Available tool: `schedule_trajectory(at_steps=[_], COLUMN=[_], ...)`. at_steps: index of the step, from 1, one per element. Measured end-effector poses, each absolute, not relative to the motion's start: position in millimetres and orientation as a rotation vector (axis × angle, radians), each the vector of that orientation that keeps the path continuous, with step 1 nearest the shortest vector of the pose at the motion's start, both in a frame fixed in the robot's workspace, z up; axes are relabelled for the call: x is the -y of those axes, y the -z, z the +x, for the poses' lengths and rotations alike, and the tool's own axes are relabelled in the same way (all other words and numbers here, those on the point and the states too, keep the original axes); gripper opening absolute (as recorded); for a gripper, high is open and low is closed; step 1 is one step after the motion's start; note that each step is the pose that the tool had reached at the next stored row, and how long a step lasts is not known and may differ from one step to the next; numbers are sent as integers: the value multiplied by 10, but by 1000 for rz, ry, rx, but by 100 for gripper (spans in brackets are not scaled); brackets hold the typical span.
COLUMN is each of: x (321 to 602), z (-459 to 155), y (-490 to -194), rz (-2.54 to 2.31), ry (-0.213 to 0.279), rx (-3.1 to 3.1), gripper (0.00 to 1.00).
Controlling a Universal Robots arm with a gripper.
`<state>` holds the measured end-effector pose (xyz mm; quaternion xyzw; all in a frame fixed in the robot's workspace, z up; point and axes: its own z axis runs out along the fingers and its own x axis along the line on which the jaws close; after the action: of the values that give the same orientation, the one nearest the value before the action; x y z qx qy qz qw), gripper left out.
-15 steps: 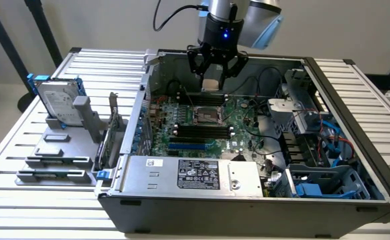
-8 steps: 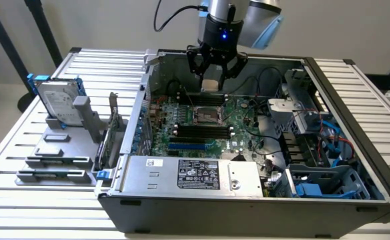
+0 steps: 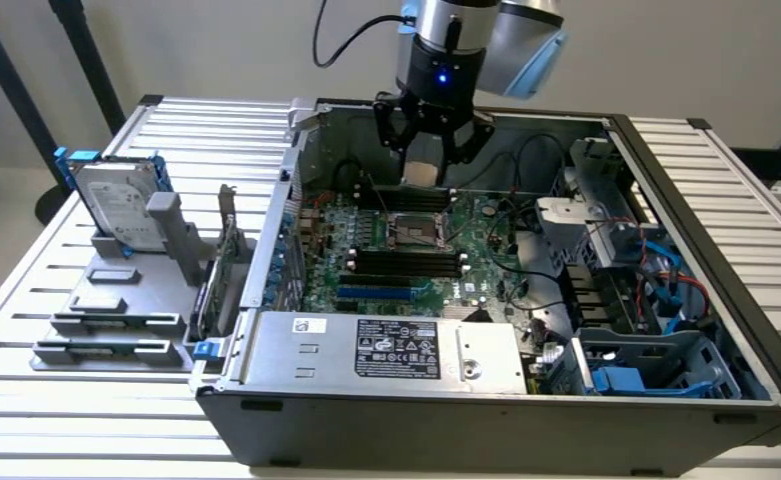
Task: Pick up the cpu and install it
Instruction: 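Place the cpu into insertion slot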
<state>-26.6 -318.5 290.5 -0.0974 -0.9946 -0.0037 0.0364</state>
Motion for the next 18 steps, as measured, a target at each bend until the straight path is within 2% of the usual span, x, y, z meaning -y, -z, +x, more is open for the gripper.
schedule_trajectory(at_steps=[18], x=[3185], z=[-266], y=[-2746], rz=[-795], ry=[30], rx=[2966], gripper=[55])
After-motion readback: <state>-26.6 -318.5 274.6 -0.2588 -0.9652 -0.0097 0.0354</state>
